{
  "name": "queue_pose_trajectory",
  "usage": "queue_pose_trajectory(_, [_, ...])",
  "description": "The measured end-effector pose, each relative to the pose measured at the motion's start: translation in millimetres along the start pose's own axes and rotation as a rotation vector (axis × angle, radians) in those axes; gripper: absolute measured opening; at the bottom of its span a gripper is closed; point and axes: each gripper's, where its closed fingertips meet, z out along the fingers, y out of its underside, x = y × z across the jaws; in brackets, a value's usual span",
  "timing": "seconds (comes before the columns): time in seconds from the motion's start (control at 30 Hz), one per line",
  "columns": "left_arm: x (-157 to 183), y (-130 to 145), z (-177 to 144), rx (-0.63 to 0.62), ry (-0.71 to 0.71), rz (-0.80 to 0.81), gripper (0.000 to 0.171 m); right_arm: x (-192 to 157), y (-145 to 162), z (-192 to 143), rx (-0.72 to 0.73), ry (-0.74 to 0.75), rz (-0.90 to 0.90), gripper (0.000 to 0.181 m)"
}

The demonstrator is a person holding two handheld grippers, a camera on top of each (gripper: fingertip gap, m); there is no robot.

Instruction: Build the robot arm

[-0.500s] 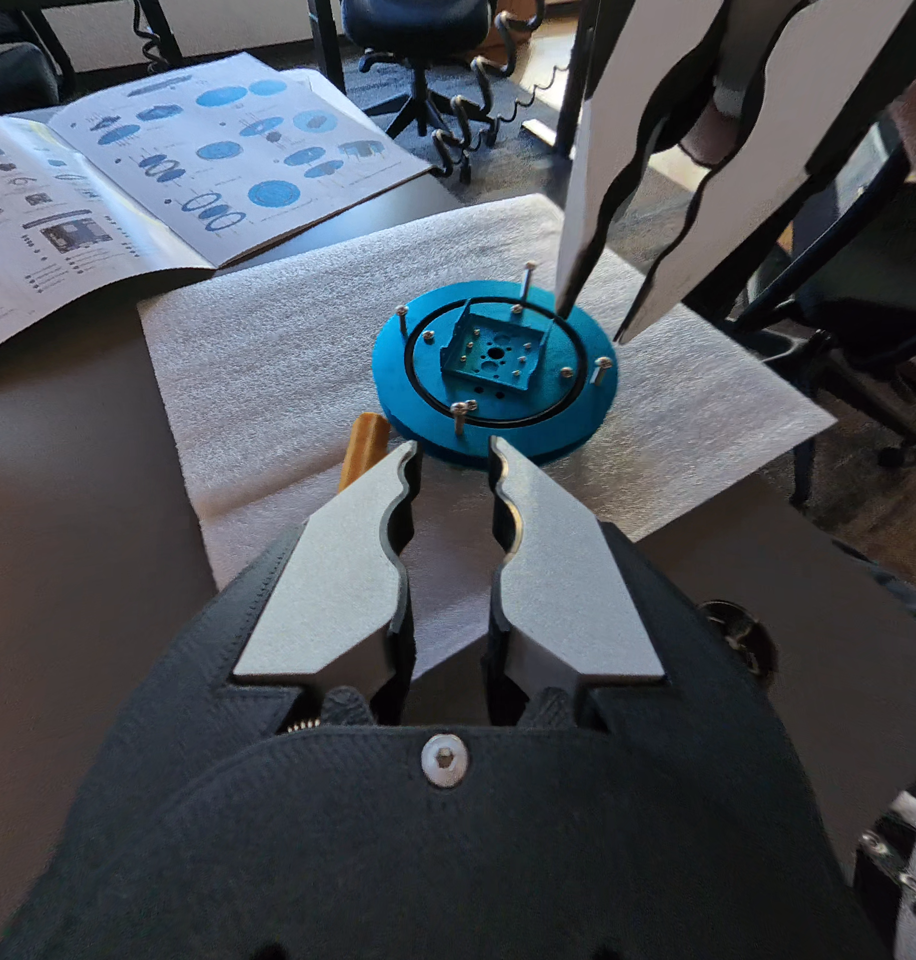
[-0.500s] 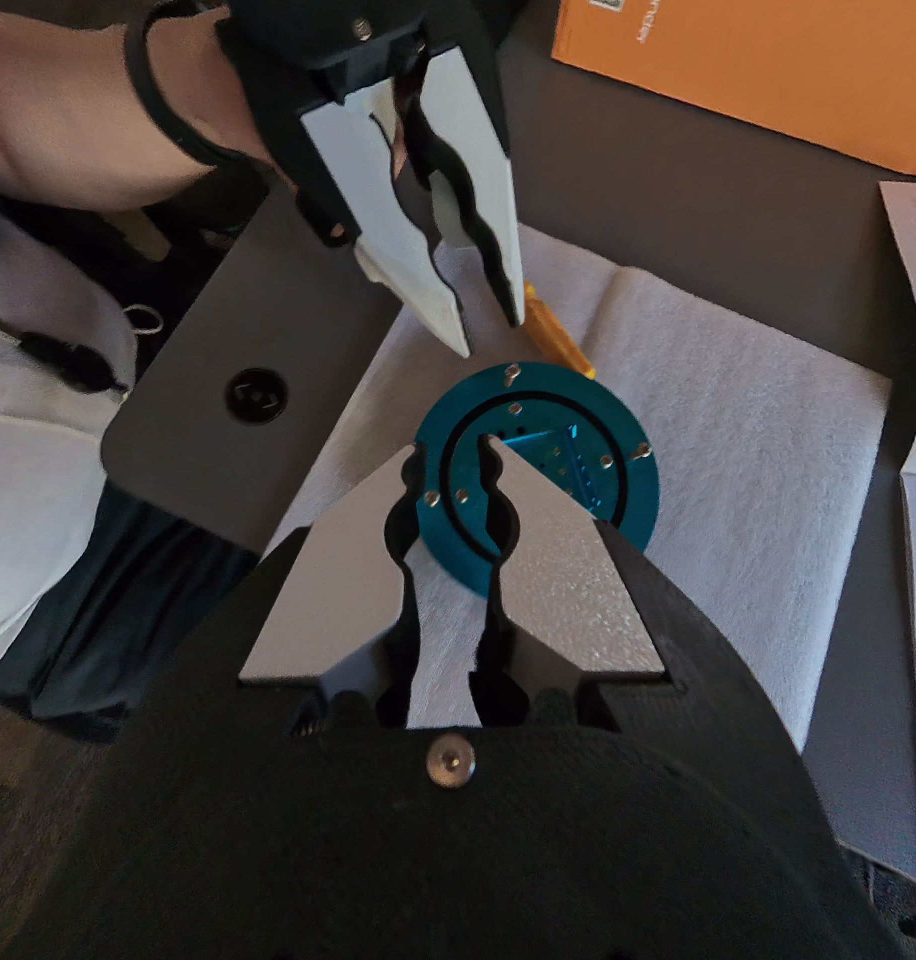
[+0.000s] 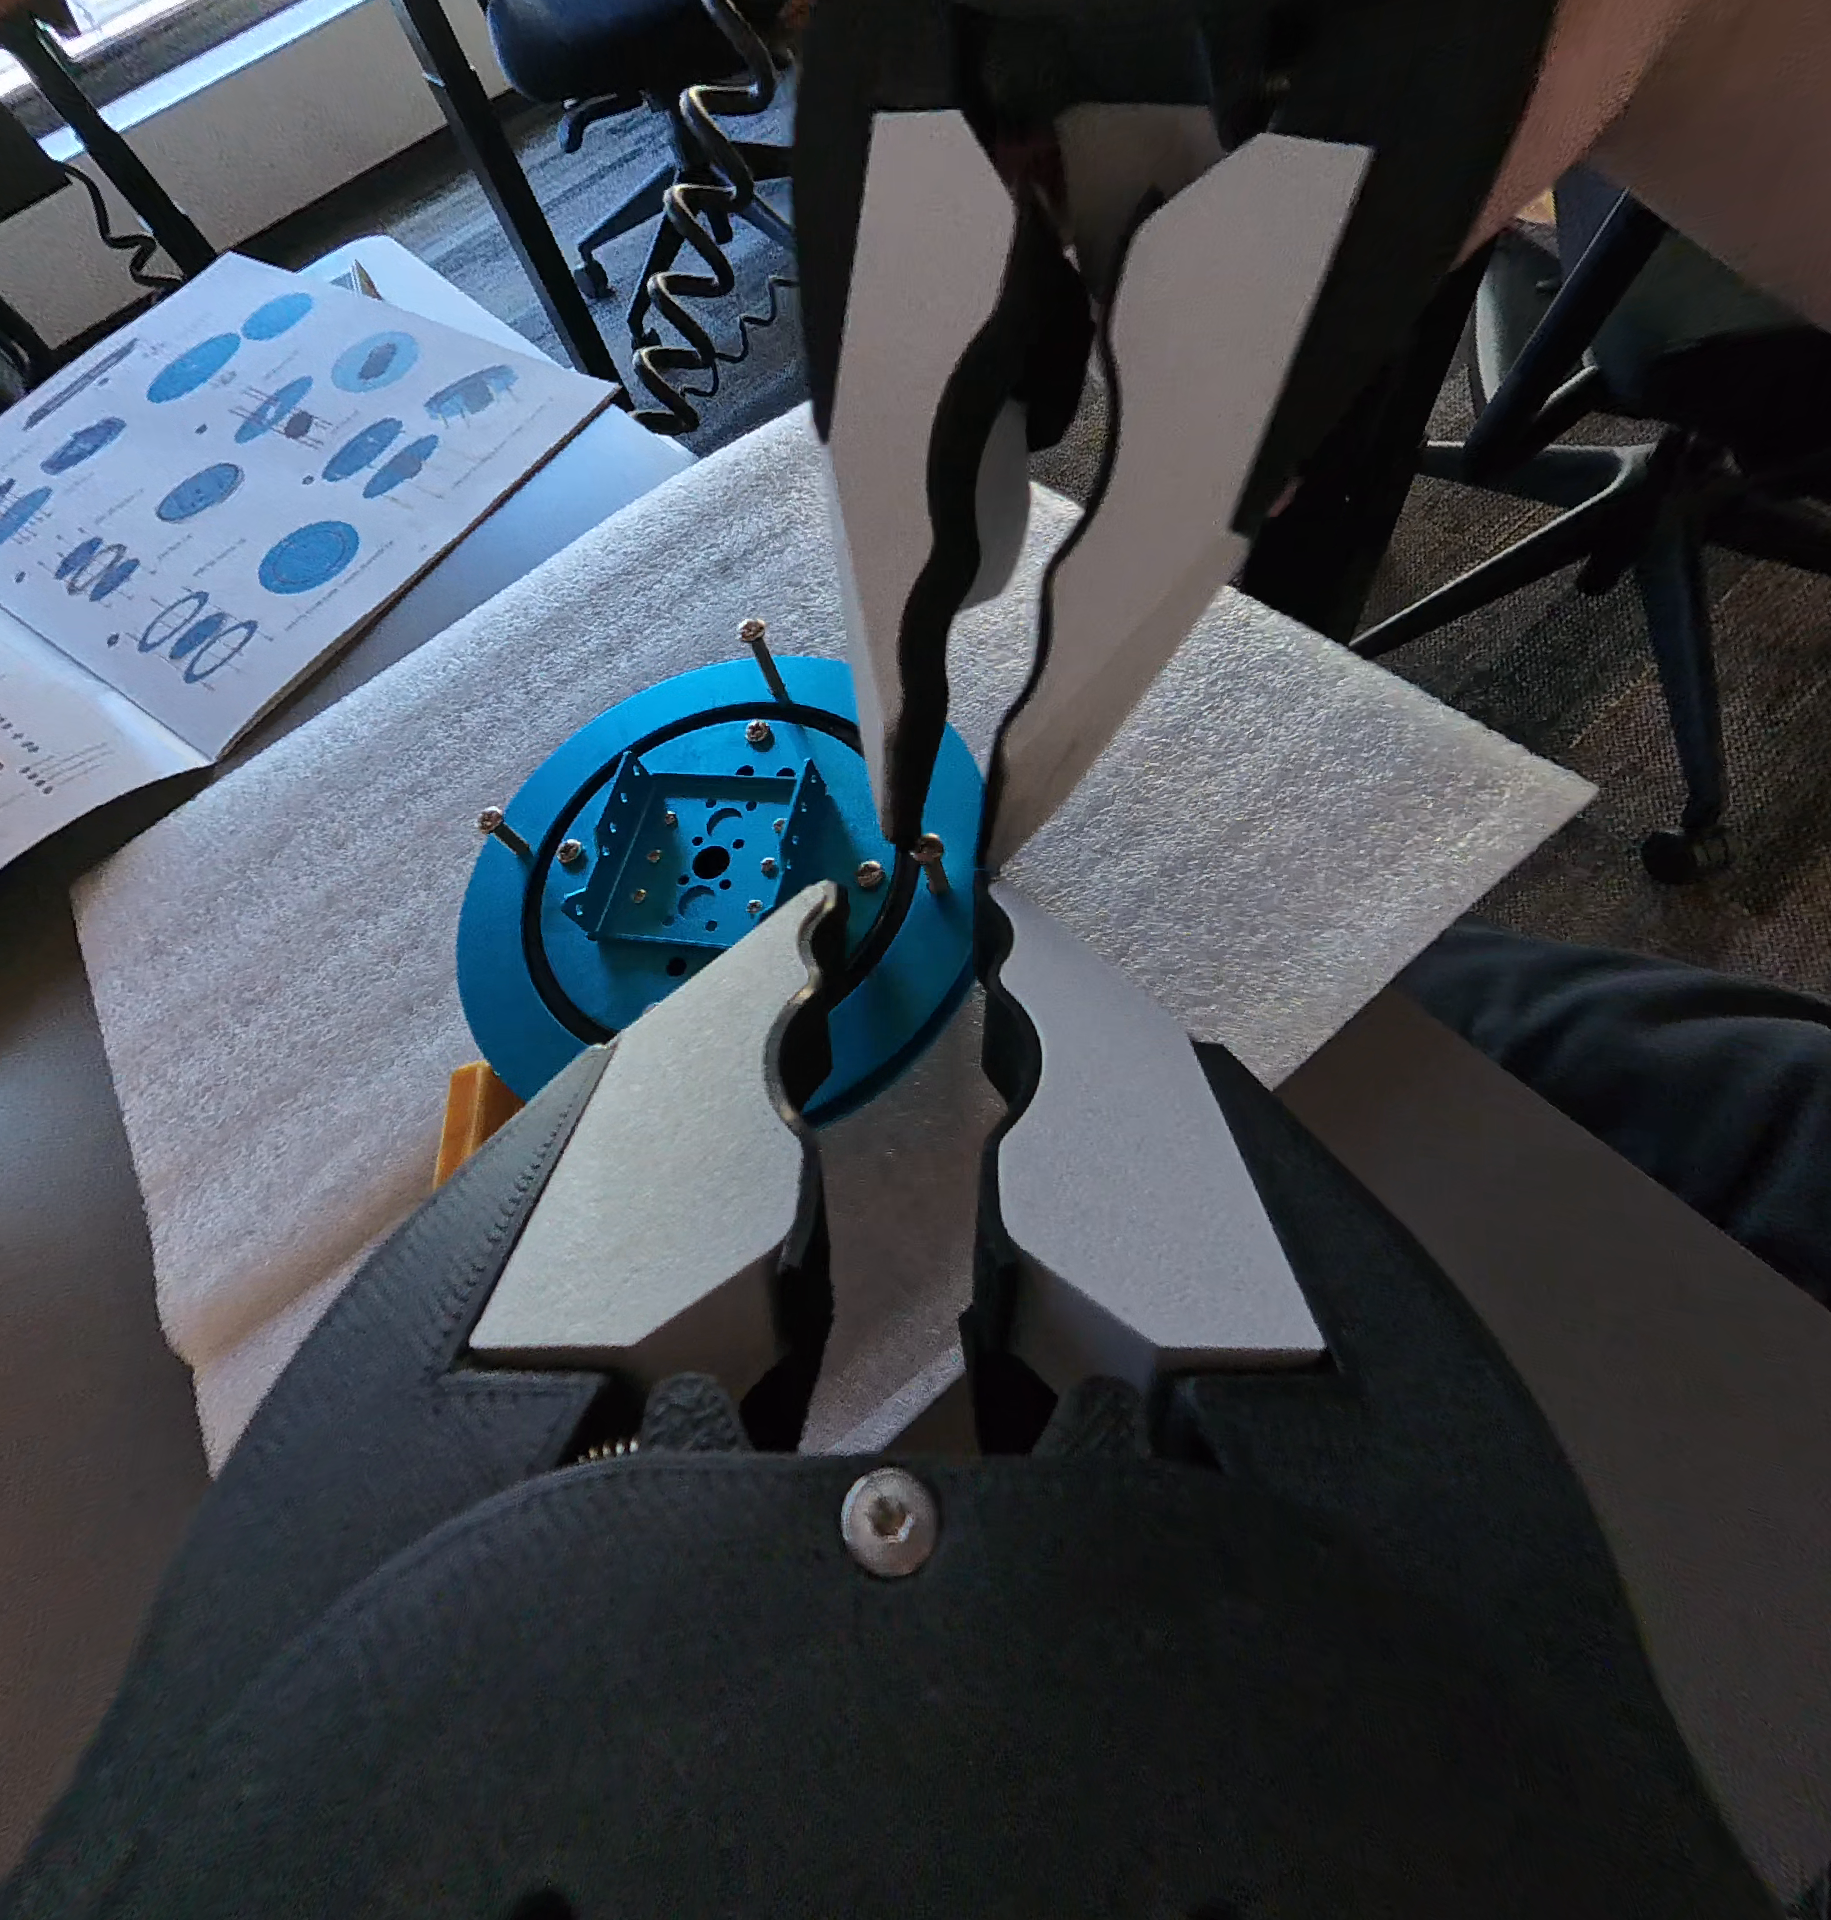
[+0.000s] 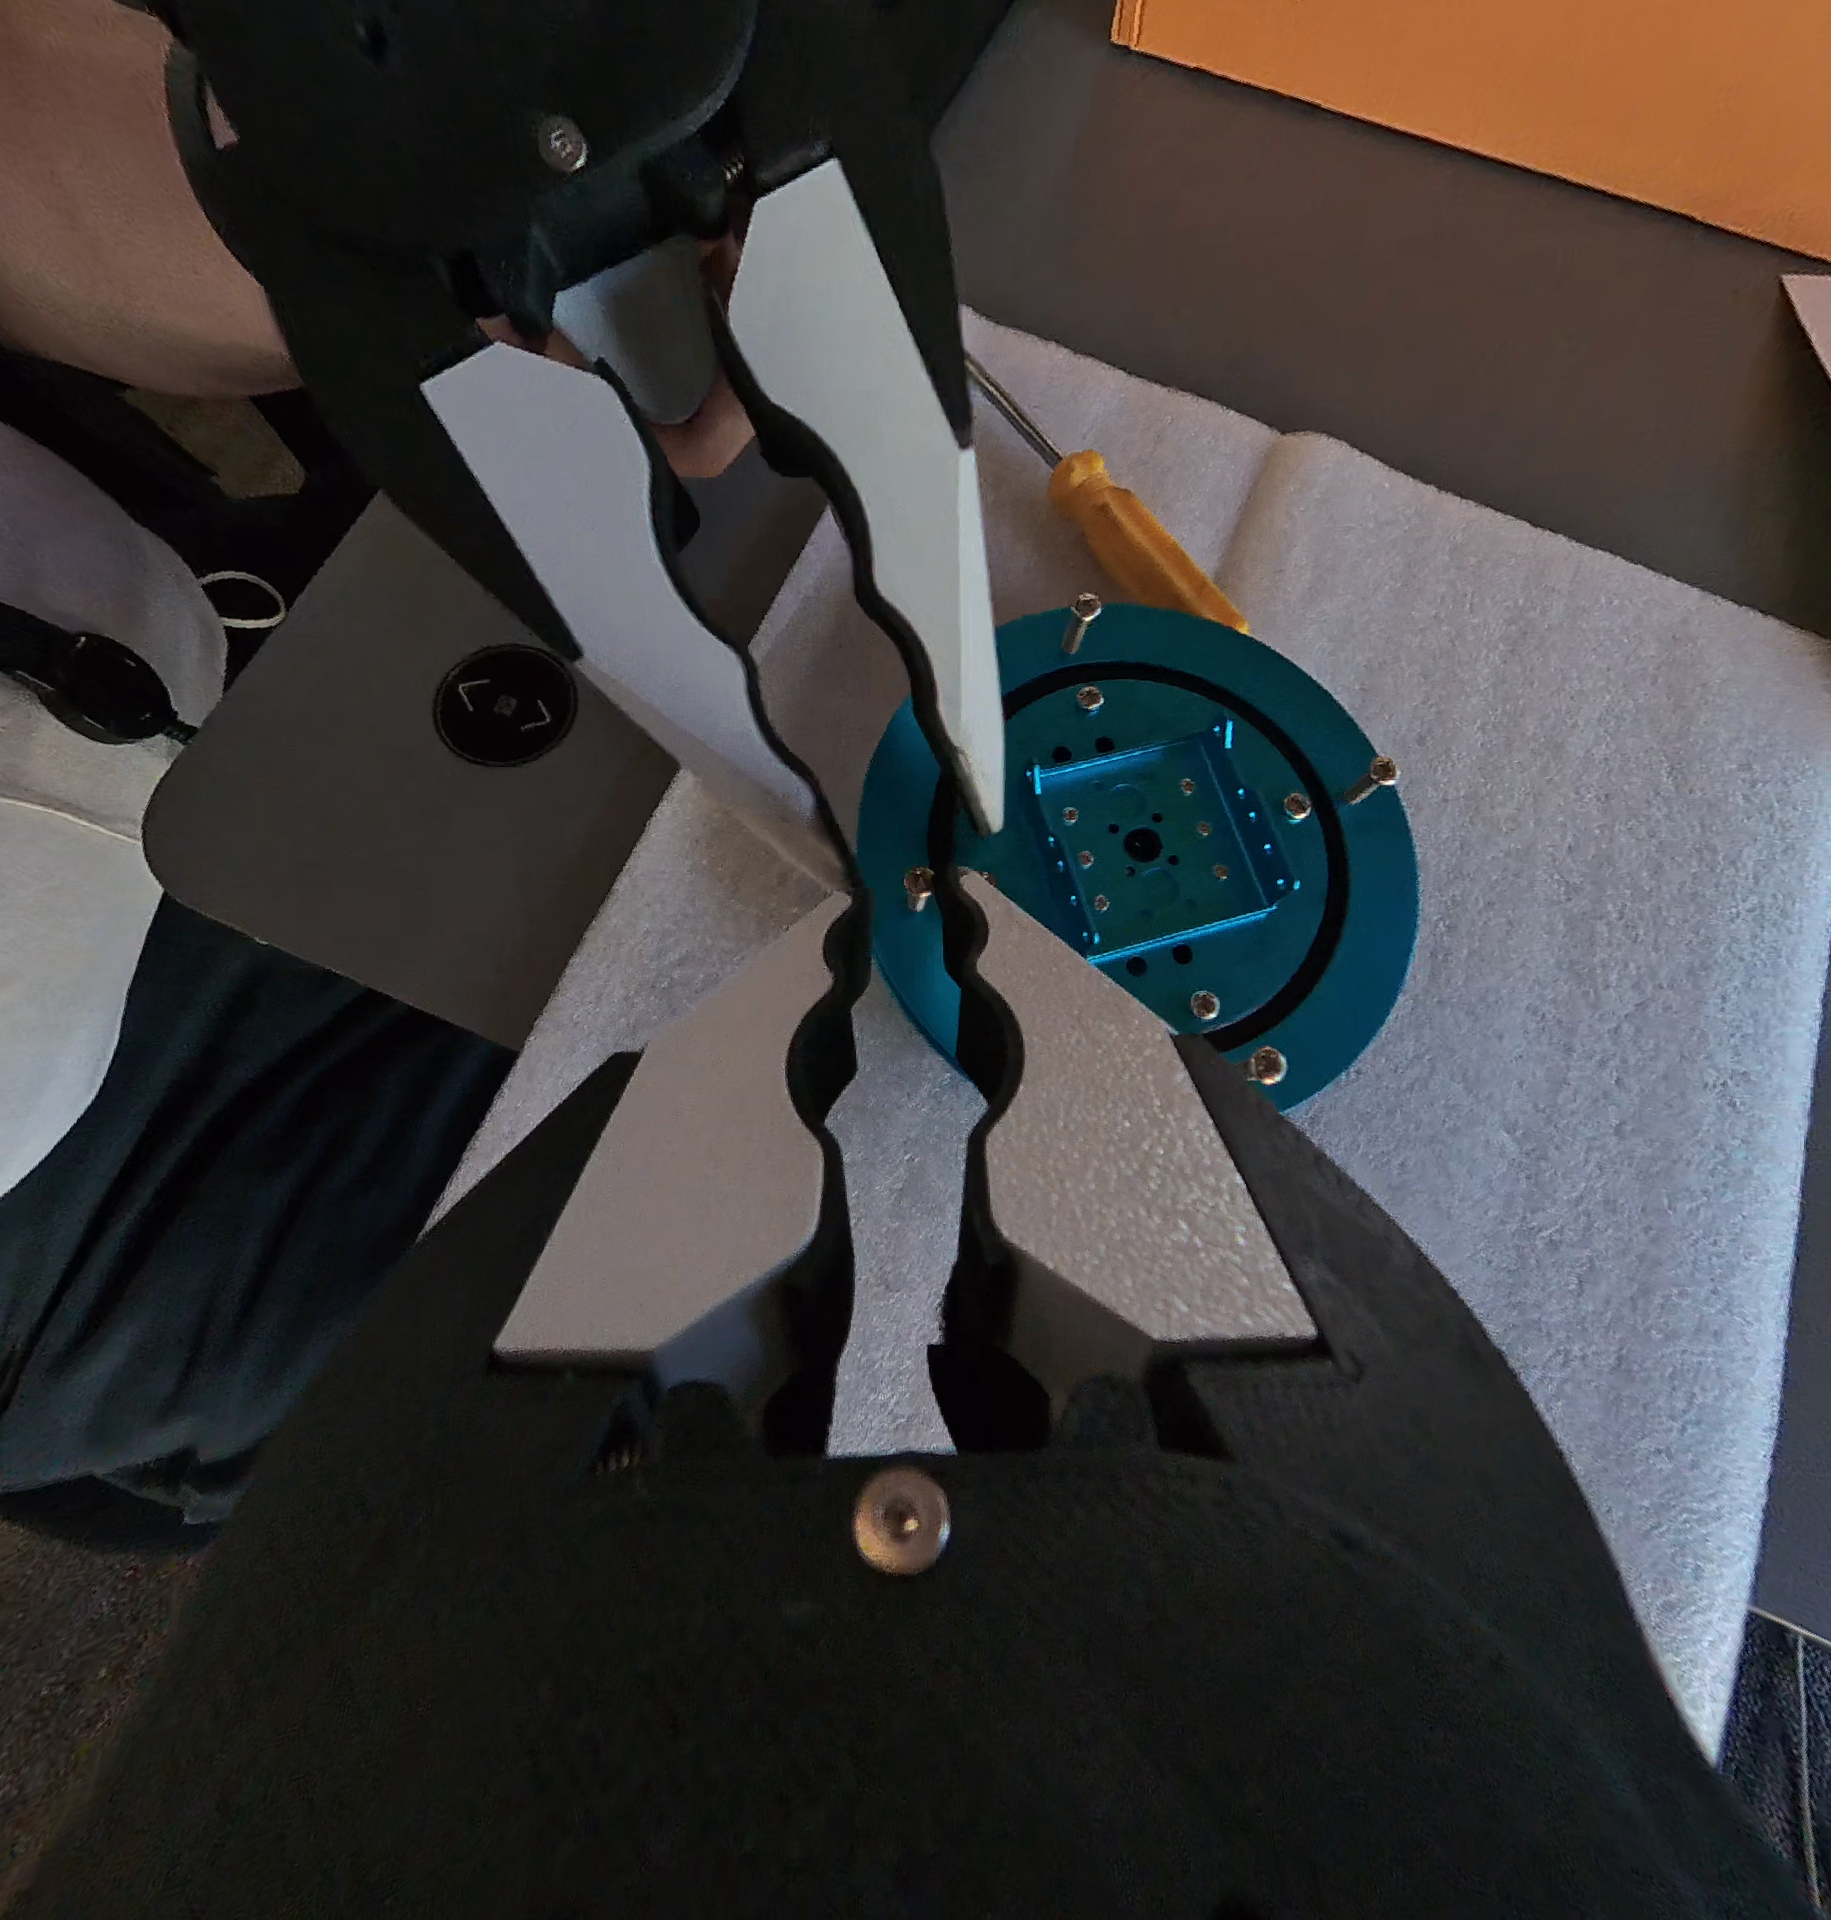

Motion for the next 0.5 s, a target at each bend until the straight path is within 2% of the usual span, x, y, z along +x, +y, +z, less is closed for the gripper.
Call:
queue_pose_trajectory(0.17, [-5.0,-2.2,-1.0,0.017,0.012,-0.041,0.019,-0.5,1.0,-2.6,0.012,0.016,-0.012,0.014])
queue_pose_trajectory(0.5, [-9.3,-3.2,-0.6,0.014,0.026,-0.056,0.026,-3.5,2.9,-2.2,0.012,0.023,-0.027,0.017])
